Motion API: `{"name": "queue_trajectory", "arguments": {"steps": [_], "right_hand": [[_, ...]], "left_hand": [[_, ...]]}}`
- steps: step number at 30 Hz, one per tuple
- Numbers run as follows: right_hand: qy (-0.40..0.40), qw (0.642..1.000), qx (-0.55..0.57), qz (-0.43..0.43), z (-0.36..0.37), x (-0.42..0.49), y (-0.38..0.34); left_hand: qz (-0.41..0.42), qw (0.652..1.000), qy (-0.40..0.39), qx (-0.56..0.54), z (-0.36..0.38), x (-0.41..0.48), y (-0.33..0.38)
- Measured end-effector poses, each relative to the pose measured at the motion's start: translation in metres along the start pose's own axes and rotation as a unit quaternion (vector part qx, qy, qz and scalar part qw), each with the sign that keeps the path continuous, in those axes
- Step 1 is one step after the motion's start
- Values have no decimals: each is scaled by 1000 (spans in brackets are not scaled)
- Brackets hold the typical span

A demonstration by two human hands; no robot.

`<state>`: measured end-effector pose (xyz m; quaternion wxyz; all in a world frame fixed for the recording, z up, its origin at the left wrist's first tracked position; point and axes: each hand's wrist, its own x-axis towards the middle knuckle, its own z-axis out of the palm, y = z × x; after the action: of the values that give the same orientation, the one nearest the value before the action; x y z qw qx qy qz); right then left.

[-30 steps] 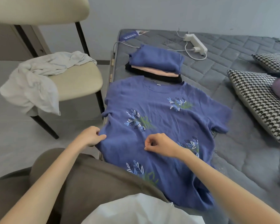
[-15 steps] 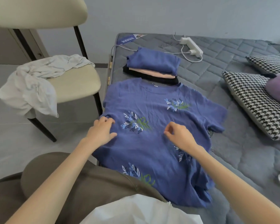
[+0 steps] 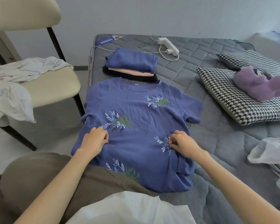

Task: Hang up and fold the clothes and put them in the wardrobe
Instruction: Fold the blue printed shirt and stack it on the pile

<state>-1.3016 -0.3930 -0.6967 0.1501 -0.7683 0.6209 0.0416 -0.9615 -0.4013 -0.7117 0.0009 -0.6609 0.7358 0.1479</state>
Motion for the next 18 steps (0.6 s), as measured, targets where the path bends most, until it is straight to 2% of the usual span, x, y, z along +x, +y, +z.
{"name": "queue_trajectory", "arguments": {"steps": [5,12,15,18], "right_hand": [[35,994,90,-60,-4,-4,-3],[-44,995,80,-49,-2,-4,-11],[-18,998,64,-15,-4,-6,-9],[28,998,50,4,-5,-9,-6]], "left_hand": [[-17,998,53,-13,-1,-8,-14],[-37,996,45,63,2,-11,-17],[-10,997,54,59,4,-13,-17],[60,997,42,29,8,-12,-19]]}}
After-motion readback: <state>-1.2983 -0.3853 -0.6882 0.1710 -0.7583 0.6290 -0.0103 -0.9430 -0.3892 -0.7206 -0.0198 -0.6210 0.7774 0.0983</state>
